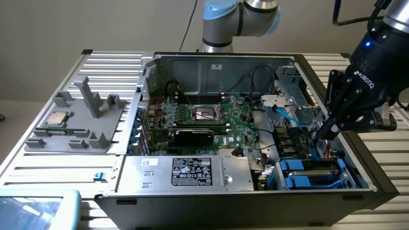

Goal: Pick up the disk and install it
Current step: 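Insert the second disk wire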

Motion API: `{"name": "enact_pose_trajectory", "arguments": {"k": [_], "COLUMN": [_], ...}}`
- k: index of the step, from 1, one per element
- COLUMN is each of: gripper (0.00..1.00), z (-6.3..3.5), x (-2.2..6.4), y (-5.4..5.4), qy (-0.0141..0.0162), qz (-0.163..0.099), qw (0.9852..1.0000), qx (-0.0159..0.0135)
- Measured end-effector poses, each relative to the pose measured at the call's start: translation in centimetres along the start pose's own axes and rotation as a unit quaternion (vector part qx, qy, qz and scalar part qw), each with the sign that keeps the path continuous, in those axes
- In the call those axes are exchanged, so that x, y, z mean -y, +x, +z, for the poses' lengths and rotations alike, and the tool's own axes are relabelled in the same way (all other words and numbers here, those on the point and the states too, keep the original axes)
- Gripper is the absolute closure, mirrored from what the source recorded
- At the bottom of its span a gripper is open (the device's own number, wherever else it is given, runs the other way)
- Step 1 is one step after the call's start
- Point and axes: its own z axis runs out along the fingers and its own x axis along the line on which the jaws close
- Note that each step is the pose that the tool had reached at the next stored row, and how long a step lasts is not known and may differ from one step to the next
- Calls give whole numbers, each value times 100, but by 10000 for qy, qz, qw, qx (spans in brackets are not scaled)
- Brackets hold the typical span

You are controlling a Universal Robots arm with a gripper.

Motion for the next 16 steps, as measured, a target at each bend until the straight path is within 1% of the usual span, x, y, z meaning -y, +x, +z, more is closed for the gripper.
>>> {"name": "enact_pose_trajectory", "arguments": {"k": [1, 2, 3, 4, 5, 6, 8, 9, 10, 13, 14, 16], "gripper": [89, 89, 89, 89, 89, 89, 89, 89, 89, 89, 89, 89], "z": [-1, -1, 0, 1, 1, 1, -2, -3, -2, -6, -5, -5], "x": [1, 2, 1, 1, 1, 1, 2, 4, 5, 5, 8, 8], "y": [0, -1, -1, -1, -1, -1, -6, -7, -9, -24, -28, -28], "qy": [-8, -33, -80, -141, -207, -266, -336, -372, -393, -400, -404, -411], "qz": [-4, -13, -31, -47, -63, -74, -110, -115, -116, -143, -171, -336], "qw": [10000, 10000, 9999, 9999, 9997, 9996, 9993, 9991, 9989, 9988, 9987, 9983], "qx": [-8, -24, -53, -78, -98, -114, -148, -175, -208, -246, -249, -238]}}
